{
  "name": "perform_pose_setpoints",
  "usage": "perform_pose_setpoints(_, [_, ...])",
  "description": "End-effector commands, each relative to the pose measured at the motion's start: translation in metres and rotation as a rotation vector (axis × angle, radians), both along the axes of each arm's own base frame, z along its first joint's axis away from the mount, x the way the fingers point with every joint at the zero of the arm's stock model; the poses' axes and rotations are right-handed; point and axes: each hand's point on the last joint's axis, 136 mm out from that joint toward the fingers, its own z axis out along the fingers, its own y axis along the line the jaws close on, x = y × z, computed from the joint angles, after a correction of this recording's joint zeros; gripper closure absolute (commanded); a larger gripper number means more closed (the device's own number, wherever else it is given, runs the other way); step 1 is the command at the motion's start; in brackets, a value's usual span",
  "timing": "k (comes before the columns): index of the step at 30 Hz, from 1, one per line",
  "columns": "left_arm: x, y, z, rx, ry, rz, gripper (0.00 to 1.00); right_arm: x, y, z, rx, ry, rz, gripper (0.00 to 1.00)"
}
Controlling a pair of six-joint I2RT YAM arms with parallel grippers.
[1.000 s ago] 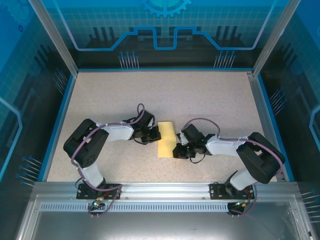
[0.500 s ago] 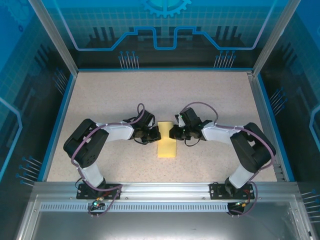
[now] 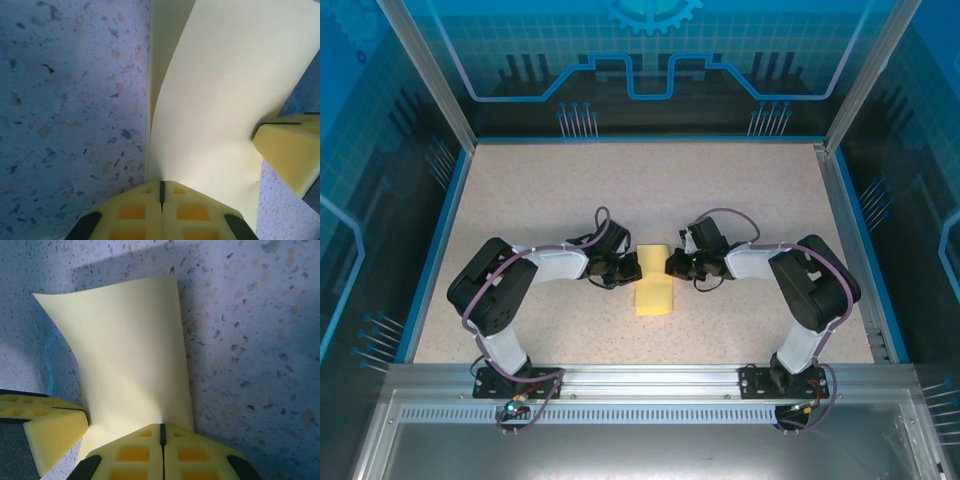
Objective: Fold a paper plane with a square sheet of paper (pick it up from the middle)
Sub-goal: First fold in half a square sheet of paper at the center of the table.
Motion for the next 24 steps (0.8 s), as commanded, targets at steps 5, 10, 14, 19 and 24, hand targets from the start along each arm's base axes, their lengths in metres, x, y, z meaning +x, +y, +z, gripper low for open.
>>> perform_pose_setpoints(5, [-0.033, 0.027, -0.036, 0.156, 0.134, -0.013, 1.0, 0.023, 0.007, 0.021, 0.026, -0.037, -0.02, 0.94])
perform_pose_setpoints(10, [-0.034, 0.027, -0.036, 0.159, 0.135, -0.016, 1.0, 0.034, 0.013, 0.01, 0.025, -0.018, -0.021, 0.94])
perform_pose_setpoints(14, [-0.035, 0.028, -0.036, 0.164, 0.138, -0.015, 1.0, 0.041, 0.004, 0.001, -0.015, -0.017, -0.061, 0.95])
perform_pose_setpoints(19, [-0.036, 0.029, -0.036, 0.166, 0.135, -0.018, 1.0, 0.046, 0.001, -0.001, 0.003, -0.007, -0.095, 0.95])
perform_pose_setpoints(24, [-0.036, 0.029, -0.035, 0.167, 0.132, -0.015, 1.0, 0.054, 0.018, 0.031, 0.071, -0.071, -0.057, 0.95])
